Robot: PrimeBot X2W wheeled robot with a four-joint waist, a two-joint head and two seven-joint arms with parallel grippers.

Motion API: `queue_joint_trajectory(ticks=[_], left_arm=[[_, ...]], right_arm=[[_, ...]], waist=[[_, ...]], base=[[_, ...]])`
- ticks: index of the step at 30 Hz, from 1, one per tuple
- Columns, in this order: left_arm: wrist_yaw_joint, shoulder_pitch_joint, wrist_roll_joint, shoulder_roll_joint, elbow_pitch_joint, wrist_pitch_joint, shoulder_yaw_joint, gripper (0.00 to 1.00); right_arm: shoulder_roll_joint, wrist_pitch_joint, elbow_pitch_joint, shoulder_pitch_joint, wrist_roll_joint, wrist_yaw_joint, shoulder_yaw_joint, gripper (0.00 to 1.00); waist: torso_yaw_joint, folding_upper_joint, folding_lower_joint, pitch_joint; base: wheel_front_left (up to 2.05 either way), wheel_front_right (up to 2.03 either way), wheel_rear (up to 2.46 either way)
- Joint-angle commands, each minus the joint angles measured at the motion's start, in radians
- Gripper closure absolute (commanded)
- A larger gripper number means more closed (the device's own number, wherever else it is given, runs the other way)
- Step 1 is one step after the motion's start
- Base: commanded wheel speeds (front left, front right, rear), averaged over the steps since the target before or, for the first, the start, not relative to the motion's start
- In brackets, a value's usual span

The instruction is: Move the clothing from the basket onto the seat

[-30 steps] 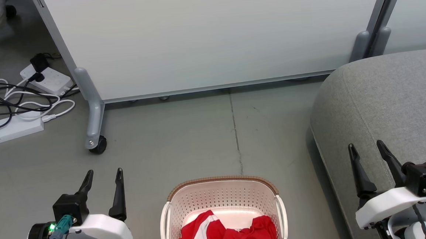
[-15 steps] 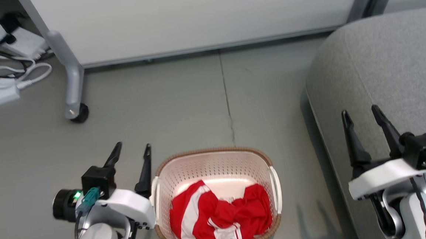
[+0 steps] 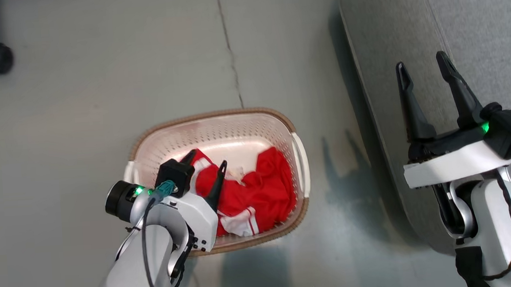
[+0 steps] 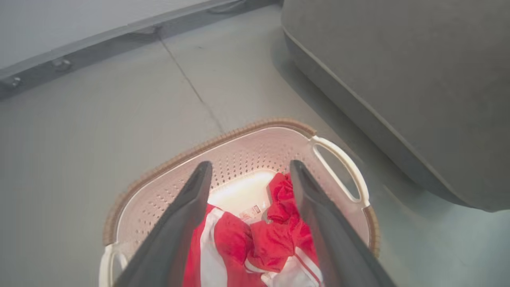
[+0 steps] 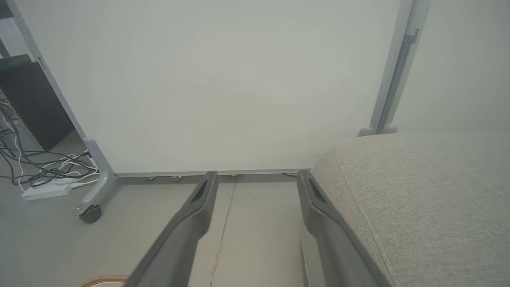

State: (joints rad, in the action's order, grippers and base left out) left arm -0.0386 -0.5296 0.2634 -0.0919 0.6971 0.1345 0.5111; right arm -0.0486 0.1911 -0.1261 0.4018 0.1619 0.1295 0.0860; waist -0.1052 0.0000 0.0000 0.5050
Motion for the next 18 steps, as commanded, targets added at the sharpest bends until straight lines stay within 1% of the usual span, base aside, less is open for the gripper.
queue_joint_trajectory(ticks=[1,4,9,13,16,18], left_arm=[[-0.011,-0.028,-0.009,-0.004,0.026,-0.013,0.009,0.0],[-0.039,-0.074,-0.006,0.014,0.124,-0.056,0.048,0.0],[-0.064,-0.157,-0.004,0.027,0.263,-0.114,0.097,0.0],[-0.07,-0.224,-0.007,0.026,0.357,-0.131,0.112,0.0],[-0.069,-0.265,-0.019,0.003,0.421,-0.141,0.119,0.0],[-0.058,-0.291,-0.028,-0.009,0.455,-0.146,0.126,0.0]], right_arm=[[-0.003,0.011,0.008,0.018,0.009,0.002,0.006,0.0],[-0.003,0.028,0.011,0.037,0.028,0.002,0.019,0.0],[-0.003,0.055,0.013,0.068,0.07,0.002,0.051,0.0],[-0.003,0.07,0.013,0.085,0.114,0.002,0.084,0.0],[-0.003,0.076,0.009,0.094,0.142,0.002,0.109,0.0],[-0.003,0.078,0.011,0.1,0.162,0.002,0.119,0.0]], waist=[[-0.079,0.0,0.0,0.105],[-0.105,0.0,0.0,0.164],[-0.152,0.0,0.0,0.255],[-0.197,0.0,0.0,0.314],[-0.231,0.0,0.0,0.35],[-0.249,0.0,0.0,0.37]], base=[[0.0,0.0,0.0],[0.0,0.0,0.0],[0.0,0.0,0.0],[0.0,0.0,0.0],[0.0,0.0,0.0],[0.0,0.0,0.0]])
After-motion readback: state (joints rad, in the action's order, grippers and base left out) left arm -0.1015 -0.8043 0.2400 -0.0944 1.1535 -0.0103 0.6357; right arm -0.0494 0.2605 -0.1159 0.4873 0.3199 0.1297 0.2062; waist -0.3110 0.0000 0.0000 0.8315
